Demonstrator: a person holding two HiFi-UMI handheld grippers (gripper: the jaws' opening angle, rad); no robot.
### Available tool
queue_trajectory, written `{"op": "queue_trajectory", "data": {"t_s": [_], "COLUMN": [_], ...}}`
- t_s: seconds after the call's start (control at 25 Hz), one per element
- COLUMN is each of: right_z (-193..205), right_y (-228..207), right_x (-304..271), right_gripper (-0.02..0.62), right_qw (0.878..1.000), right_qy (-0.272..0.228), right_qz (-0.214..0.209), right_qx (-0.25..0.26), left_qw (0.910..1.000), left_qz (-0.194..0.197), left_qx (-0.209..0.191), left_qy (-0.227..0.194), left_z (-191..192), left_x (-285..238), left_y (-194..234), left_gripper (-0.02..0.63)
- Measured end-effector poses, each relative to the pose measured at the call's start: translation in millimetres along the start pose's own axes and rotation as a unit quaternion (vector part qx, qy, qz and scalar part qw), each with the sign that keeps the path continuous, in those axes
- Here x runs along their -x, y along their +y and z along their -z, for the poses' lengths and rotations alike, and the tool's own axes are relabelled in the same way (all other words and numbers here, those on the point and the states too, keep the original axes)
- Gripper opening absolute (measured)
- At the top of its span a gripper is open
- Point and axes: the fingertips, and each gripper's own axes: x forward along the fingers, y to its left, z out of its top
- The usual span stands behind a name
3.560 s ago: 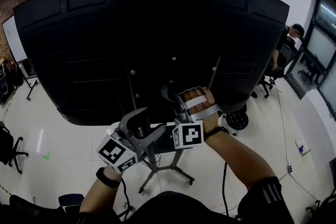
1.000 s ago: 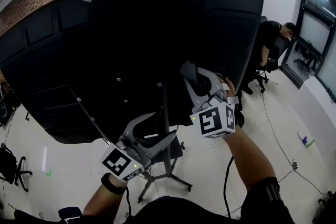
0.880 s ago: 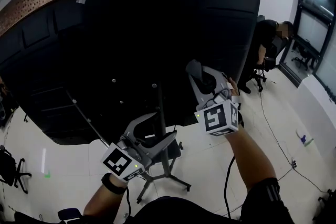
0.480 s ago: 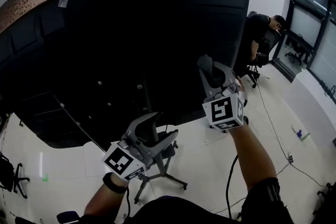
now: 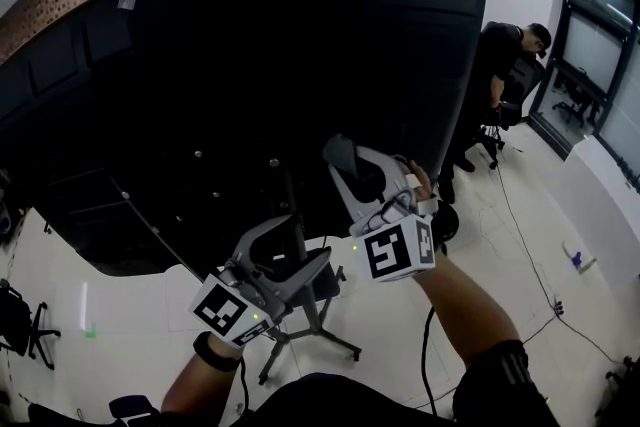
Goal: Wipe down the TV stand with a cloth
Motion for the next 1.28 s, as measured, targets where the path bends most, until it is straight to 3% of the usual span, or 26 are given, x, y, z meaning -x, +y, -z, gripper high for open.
{"op": "queue_trajectory", "data": {"t_s": [0.2,0.44,1.28], "right_z": [-5,-1,108], "right_y": [46,48,-44], "right_x": [-22,-27,26], "right_gripper": [0.069,0.069,0.067], "right_qw": [0.998,0.998,0.996], "right_qy": [-0.014,-0.023,0.069], "right_qz": [-0.049,-0.050,0.041], "right_qx": [-0.024,-0.020,-0.030], "left_qw": [0.9998,0.9990,0.9997], "left_qz": [-0.021,-0.042,-0.002], "left_qx": [-0.005,-0.005,0.013], "left_qy": [0.005,0.014,0.023], "left_z": [0,4,25], "left_x": [13,26,-26], "left_y": [2,9,-24], "left_gripper": [0.276,0.275,0.275]}}
